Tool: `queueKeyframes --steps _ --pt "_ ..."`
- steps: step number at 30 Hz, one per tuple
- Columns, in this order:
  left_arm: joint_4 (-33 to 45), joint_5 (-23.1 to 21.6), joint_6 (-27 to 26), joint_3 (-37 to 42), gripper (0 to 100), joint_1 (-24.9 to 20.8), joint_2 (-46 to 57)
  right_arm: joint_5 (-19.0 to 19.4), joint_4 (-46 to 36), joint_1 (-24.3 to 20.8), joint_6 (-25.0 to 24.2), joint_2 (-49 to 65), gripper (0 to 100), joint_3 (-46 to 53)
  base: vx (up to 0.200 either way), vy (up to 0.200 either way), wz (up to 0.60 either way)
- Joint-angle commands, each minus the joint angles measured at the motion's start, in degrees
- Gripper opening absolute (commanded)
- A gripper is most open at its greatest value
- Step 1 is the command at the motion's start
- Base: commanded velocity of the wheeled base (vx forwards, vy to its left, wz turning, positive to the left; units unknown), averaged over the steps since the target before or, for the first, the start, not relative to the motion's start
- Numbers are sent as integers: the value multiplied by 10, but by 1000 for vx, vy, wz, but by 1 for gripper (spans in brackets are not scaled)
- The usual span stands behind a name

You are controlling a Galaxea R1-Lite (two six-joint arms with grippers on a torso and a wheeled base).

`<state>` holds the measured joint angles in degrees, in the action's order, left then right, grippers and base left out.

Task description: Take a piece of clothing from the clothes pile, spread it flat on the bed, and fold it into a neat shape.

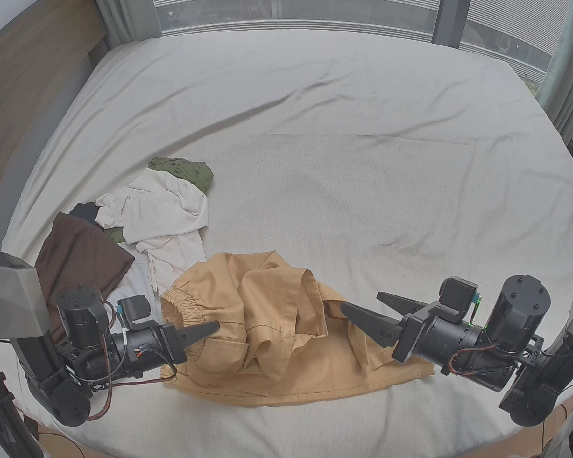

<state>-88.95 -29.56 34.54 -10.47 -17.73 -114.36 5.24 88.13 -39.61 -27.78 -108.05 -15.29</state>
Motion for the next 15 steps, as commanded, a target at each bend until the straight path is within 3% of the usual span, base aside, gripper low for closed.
queueKeyframes --steps 1,15 --pt "-2 -1 3 -12 0 21 43 0 0 -2 0 -4 100 0 0 0 0" --pt "-2 -1 3 -17 0 30 42 0 0 -2 -1 -9 100 3 0 0 0"
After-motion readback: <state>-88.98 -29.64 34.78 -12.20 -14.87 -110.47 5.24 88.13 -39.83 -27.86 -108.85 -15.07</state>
